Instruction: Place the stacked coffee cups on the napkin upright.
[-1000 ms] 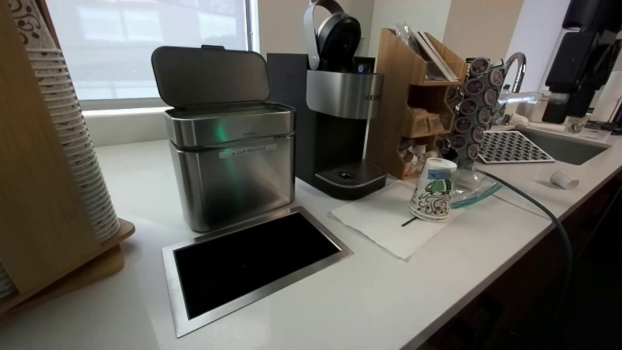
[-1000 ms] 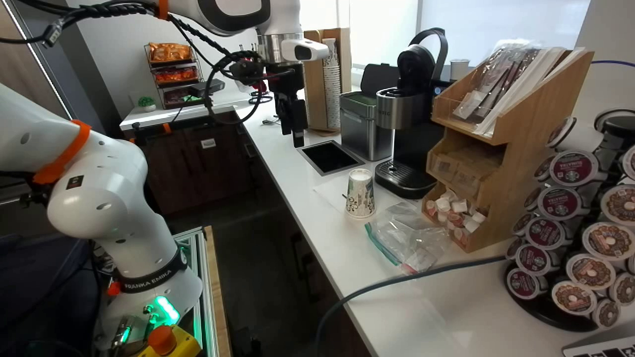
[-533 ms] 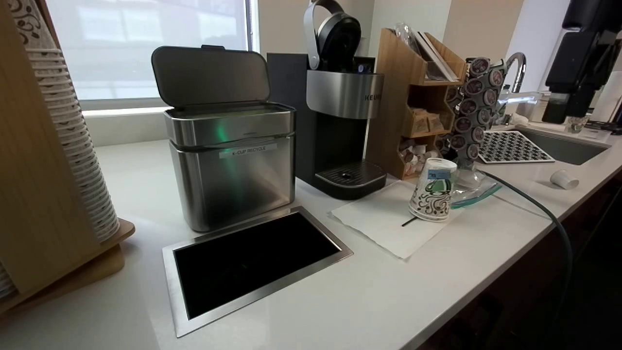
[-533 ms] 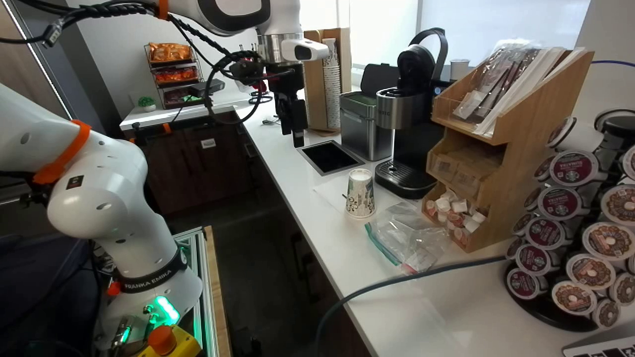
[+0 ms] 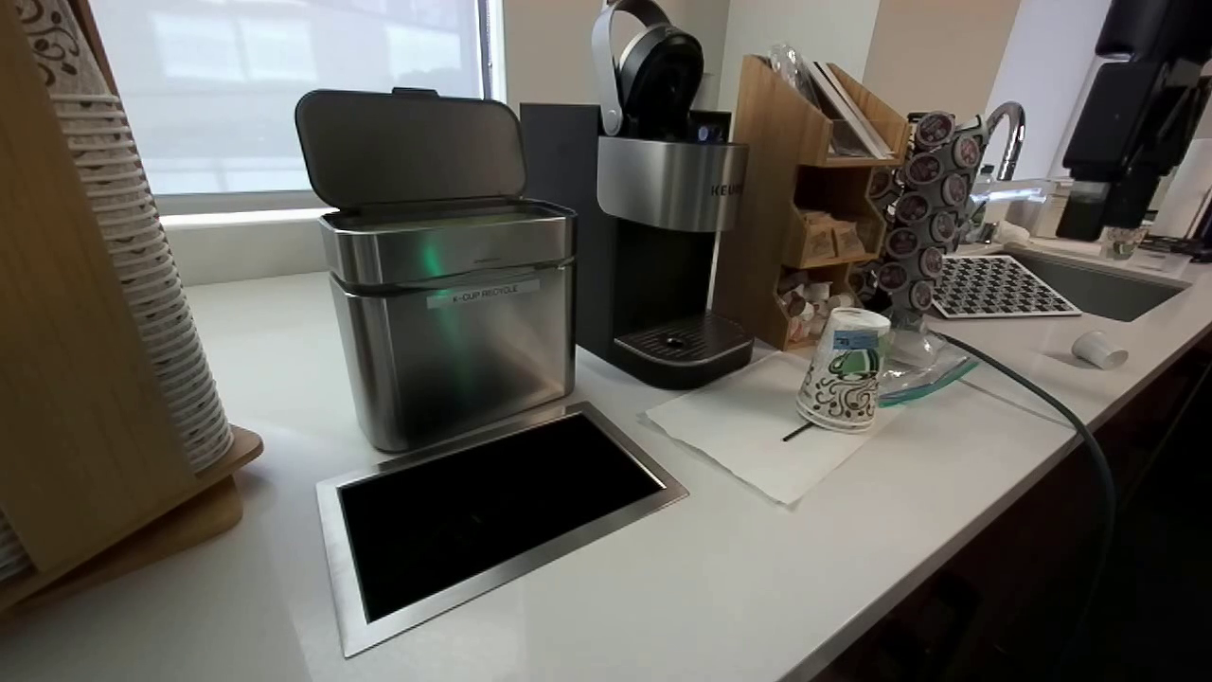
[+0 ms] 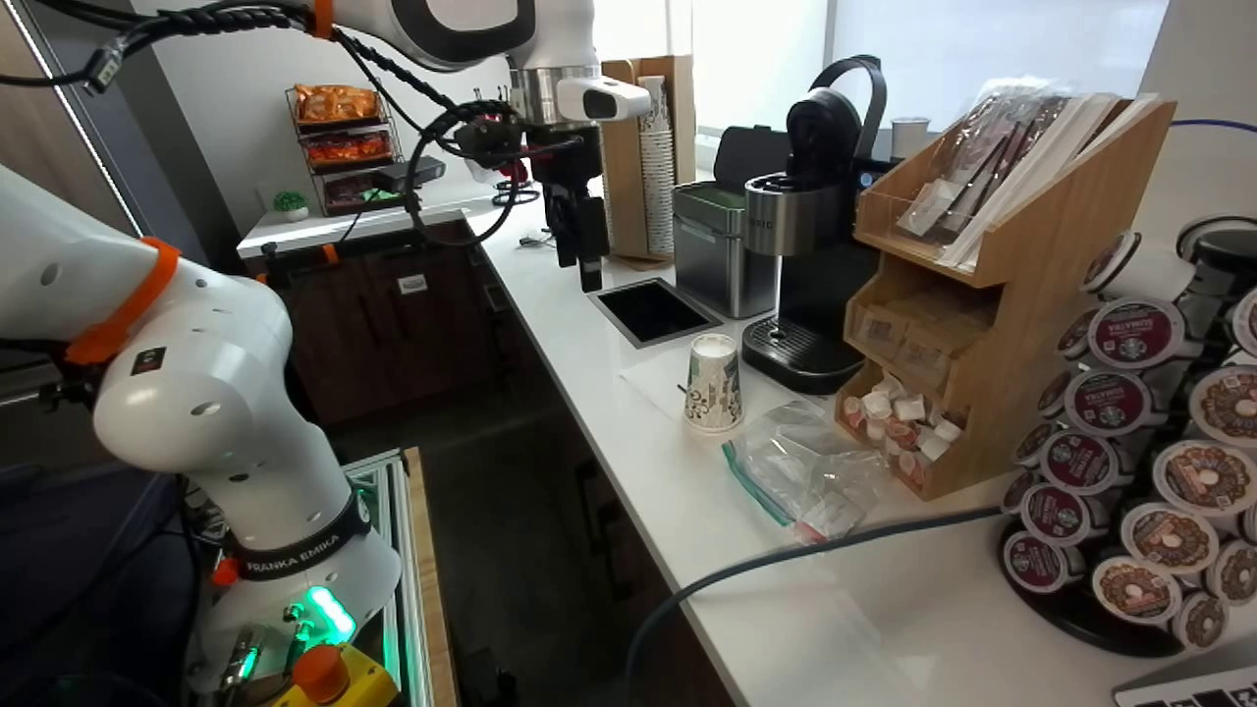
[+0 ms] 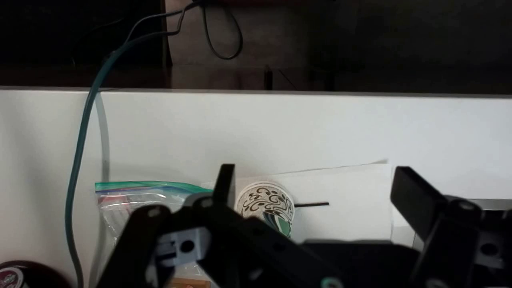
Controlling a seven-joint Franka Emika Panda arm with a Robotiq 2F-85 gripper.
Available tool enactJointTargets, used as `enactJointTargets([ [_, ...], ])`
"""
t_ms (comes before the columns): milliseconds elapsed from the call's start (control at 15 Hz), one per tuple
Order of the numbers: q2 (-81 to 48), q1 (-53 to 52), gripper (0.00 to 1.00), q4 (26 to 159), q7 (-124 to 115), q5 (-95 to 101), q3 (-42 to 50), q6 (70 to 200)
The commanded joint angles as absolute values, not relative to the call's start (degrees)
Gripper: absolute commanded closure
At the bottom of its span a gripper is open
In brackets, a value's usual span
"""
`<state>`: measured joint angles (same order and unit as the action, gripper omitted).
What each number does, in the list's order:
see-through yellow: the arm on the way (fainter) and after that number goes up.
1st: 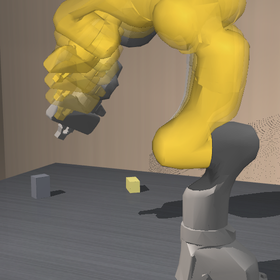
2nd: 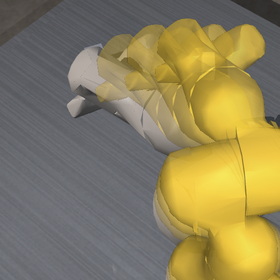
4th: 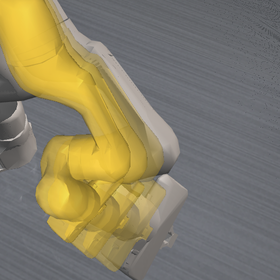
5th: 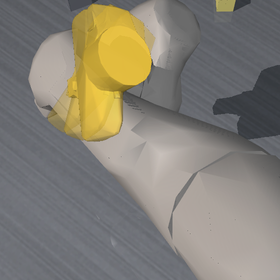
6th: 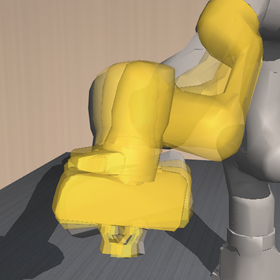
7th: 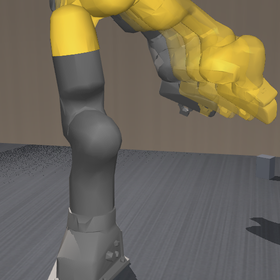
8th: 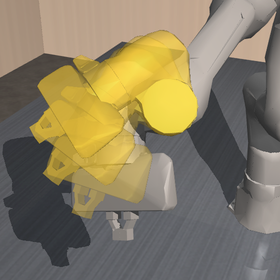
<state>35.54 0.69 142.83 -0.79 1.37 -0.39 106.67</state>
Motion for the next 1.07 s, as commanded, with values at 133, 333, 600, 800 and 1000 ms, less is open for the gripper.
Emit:
enactJointTargets([
  [133,34.95,4.71,0.00,145.79,-1.59,2.03,3.95,112.49],
  [333,35.52,0.58,0.00,142.71,-0.85,1.41,-0.32,106.53],
  [600,35.52,0.58,0.00,142.71,-0.85,1.41,-0.32,106.53],
  [800,35.42,3.00,0.00,143.12,-2.99,1.50,1.17,106.55],
  [1000,35.11,4.28,0.00,143.19,-2.97,1.48,2.49,106.59],
])
